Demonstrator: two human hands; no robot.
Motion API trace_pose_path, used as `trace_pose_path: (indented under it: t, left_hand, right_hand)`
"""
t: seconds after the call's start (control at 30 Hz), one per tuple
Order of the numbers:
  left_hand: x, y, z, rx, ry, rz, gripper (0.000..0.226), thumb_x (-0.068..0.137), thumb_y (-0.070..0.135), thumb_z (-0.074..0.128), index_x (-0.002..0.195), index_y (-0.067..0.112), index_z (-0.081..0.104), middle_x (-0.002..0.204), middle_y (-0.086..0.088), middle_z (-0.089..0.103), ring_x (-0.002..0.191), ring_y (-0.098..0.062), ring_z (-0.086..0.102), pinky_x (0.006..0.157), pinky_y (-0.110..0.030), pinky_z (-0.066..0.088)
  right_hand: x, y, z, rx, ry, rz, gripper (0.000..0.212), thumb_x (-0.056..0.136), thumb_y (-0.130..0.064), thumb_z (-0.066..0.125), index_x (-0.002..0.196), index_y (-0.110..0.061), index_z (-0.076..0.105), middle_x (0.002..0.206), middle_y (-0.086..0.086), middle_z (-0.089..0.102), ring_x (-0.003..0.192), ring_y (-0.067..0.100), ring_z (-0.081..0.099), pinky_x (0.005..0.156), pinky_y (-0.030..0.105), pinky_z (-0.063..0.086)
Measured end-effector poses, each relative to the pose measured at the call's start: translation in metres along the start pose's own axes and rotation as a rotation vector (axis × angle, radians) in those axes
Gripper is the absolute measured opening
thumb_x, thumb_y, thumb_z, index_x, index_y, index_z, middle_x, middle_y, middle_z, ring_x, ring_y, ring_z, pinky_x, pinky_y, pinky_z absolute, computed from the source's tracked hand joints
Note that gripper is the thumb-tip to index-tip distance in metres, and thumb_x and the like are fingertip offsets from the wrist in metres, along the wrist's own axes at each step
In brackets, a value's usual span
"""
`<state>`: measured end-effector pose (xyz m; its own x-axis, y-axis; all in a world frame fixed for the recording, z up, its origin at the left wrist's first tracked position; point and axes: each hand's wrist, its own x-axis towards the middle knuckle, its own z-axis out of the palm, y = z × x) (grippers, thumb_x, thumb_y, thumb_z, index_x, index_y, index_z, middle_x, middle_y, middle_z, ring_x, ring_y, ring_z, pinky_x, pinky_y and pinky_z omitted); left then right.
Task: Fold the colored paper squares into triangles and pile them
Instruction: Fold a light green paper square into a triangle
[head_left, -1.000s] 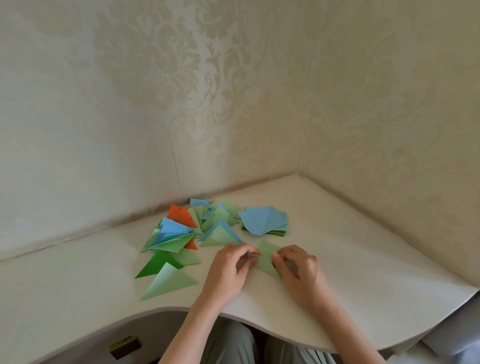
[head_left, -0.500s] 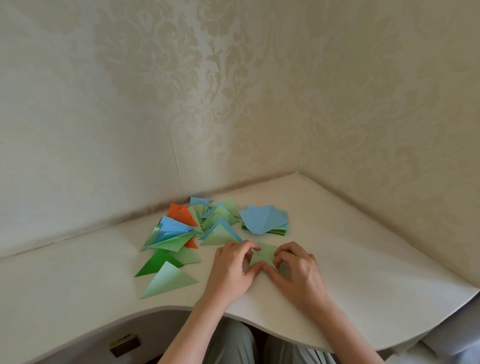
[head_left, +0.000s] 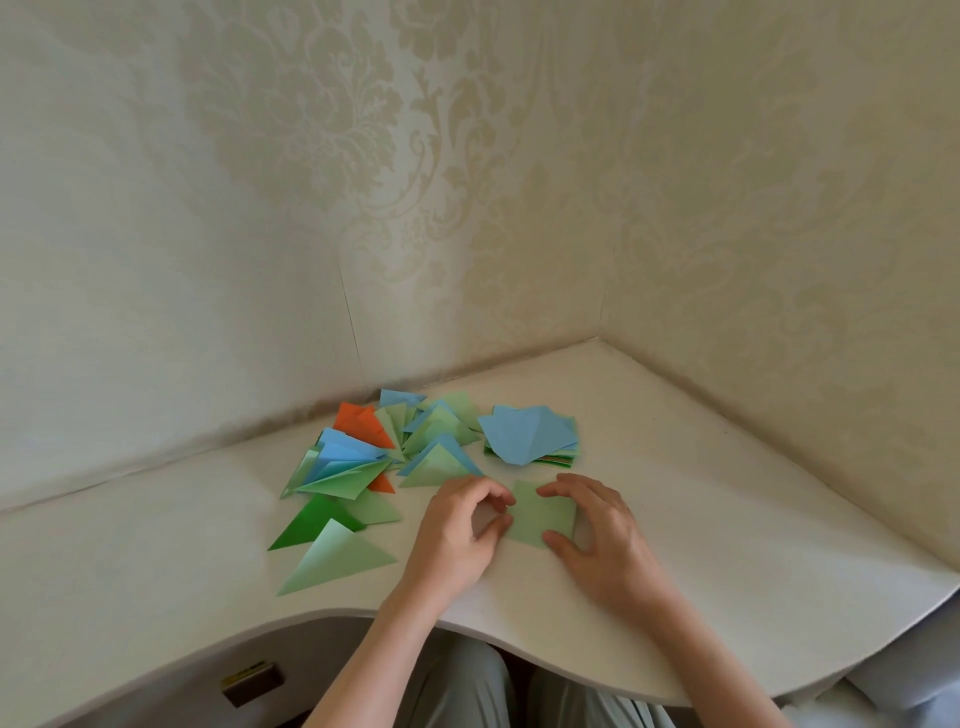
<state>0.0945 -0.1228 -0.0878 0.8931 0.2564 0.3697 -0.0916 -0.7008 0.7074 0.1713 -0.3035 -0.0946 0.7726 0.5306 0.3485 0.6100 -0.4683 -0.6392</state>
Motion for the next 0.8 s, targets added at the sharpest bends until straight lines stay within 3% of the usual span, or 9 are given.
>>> trace_pose_path:
  t: [0.17, 0.27, 0.37, 0.43, 0.53, 0.67, 0.8]
  left_hand:
    - [0.005, -0.003, -0.001, 0.105, -0.027, 0.056, 0.026, 0.082, 0.000, 0.064, 0.082, 0.026, 0.069, 0.083, 0.018, 0.064, 0.087, -0.008, 0.054, 0.078, -0.026, 0.046]
    - [0.005, 0.007, -0.004, 0.321, -0.009, 0.160, 0.025, 0.075, 0.002, 0.062, 0.079, 0.025, 0.067, 0.083, 0.017, 0.064, 0.082, -0.013, 0.051, 0.070, -0.030, 0.043]
    - [-0.007, 0.019, -0.005, 0.419, 0.003, 0.221, 0.012, 0.076, 0.026, 0.058, 0.085, 0.025, 0.066, 0.085, 0.016, 0.065, 0.084, -0.013, 0.051, 0.068, -0.027, 0.039]
    - [-0.015, 0.024, -0.003, 0.407, 0.001, 0.211, 0.023, 0.079, 0.043, 0.054, 0.086, 0.024, 0.065, 0.087, 0.017, 0.064, 0.087, -0.011, 0.051, 0.072, -0.027, 0.041]
    - [-0.019, 0.029, 0.000, 0.426, -0.004, 0.230, 0.035, 0.075, 0.056, 0.054, 0.086, 0.023, 0.062, 0.090, 0.016, 0.063, 0.092, -0.009, 0.051, 0.077, -0.028, 0.043]
    - [-0.016, 0.026, 0.001, 0.434, -0.036, 0.230, 0.028, 0.076, 0.048, 0.052, 0.085, 0.023, 0.059, 0.090, 0.014, 0.064, 0.095, -0.010, 0.053, 0.081, -0.030, 0.043]
    - [-0.016, 0.019, -0.004, 0.382, -0.027, 0.244, 0.009, 0.077, 0.030, 0.056, 0.081, 0.023, 0.060, 0.088, 0.015, 0.064, 0.094, -0.009, 0.056, 0.078, -0.023, 0.038]
  right_hand:
    - [-0.003, -0.005, -0.009, -0.002, -0.056, 0.021, 0.046, 0.076, -0.023, 0.047, 0.119, -0.024, 0.062, 0.117, -0.013, 0.054, 0.115, 0.011, 0.047, 0.098, 0.019, 0.031]
    - [-0.003, -0.006, -0.007, -0.003, -0.019, 0.018, 0.048, 0.072, -0.014, 0.043, 0.112, -0.019, 0.069, 0.107, -0.009, 0.059, 0.103, 0.013, 0.055, 0.090, 0.008, 0.033]
    - [-0.003, -0.005, -0.007, 0.059, 0.028, 0.016, 0.043, 0.069, -0.008, 0.050, 0.102, -0.021, 0.073, 0.095, -0.009, 0.062, 0.091, 0.011, 0.060, 0.084, 0.008, 0.040]
    - [-0.004, -0.006, -0.008, 0.088, 0.061, 0.008, 0.036, 0.070, -0.004, 0.060, 0.097, -0.025, 0.073, 0.091, -0.010, 0.064, 0.085, 0.005, 0.060, 0.078, 0.012, 0.044]
    - [-0.004, -0.009, -0.009, 0.092, 0.057, 0.009, 0.030, 0.071, -0.003, 0.070, 0.090, -0.026, 0.072, 0.087, -0.013, 0.066, 0.084, 0.001, 0.060, 0.073, 0.008, 0.042]
    - [-0.007, -0.014, -0.007, 0.033, 0.048, -0.054, 0.023, 0.068, -0.011, 0.075, 0.083, -0.027, 0.070, 0.078, -0.014, 0.062, 0.076, 0.002, 0.058, 0.068, 0.007, 0.040]
    - [-0.005, -0.008, -0.006, -0.056, 0.096, -0.070, 0.019, 0.068, -0.033, 0.081, 0.084, -0.029, 0.071, 0.074, -0.018, 0.044, 0.069, 0.000, 0.046, 0.064, 0.010, 0.036]
